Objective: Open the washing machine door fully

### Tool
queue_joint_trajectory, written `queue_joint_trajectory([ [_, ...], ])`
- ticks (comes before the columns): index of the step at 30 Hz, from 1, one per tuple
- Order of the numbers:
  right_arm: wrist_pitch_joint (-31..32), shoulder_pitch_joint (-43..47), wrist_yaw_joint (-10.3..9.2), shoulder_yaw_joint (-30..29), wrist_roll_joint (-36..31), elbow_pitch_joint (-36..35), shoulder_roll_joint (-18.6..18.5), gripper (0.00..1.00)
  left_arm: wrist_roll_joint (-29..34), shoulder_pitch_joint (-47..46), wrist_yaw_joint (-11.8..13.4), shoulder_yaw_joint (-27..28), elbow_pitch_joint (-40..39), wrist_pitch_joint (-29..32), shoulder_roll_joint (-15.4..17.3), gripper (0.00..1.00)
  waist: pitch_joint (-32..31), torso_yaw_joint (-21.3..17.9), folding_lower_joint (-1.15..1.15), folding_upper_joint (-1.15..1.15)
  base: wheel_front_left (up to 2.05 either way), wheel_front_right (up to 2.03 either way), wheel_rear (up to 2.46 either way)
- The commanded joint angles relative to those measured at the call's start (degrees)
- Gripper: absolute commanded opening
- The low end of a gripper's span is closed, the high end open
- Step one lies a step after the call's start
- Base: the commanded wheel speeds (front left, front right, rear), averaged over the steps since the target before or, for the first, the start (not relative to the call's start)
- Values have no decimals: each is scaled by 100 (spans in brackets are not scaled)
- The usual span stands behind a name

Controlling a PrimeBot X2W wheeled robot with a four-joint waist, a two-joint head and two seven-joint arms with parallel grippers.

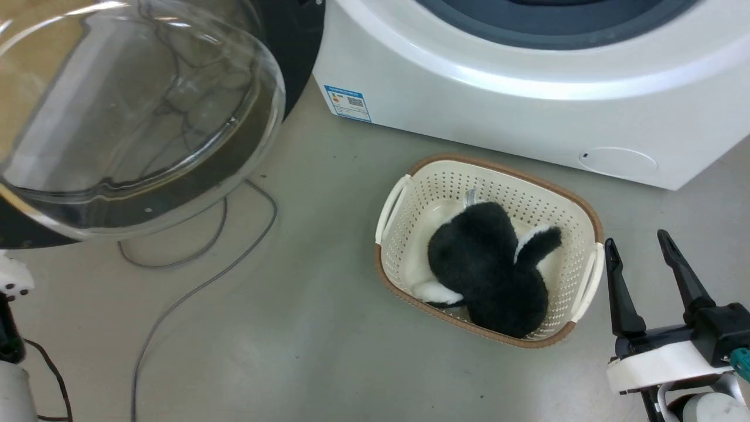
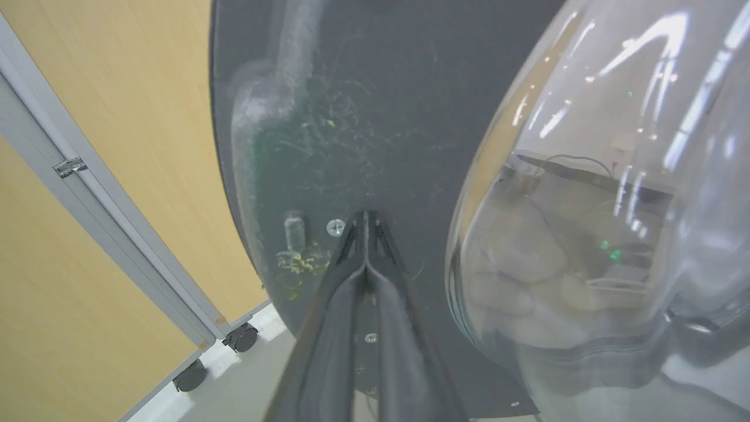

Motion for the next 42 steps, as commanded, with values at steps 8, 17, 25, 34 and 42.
queue_joint_trajectory([
  [8, -26, -164, 3, -23, -16, 1, -30, 100, 75, -361, 113, 204, 625, -7, 239, 0, 60, -161, -1, 0, 0, 0, 0],
  [17, -26, -68, 3, -76, 34, 55, 28, 100, 246, -253, -53, 165, 379, -7, 208, 0, -346, -165, -1, 0, 0, 0, 0],
  [25, -26, 174, 3, -93, 165, 87, 74, 100, 522, 257, -250, -43, -393, -7, 40, 0, -1154, -126, -1, 0, 0, 0, 0],
  [34, -26, 536, 3, -51, 497, 162, 77, 100, 648, 972, -440, -256, -1292, -7, -167, 0, -1900, -156, -1, 0, 0, 0, 0],
  [42, -26, 785, 3, -123, 613, 116, 78, 100, 630, 1653, -601, -761, -2063, -7, -570, 0, -2296, -286, -1, 0, 0, 0, 0],
])
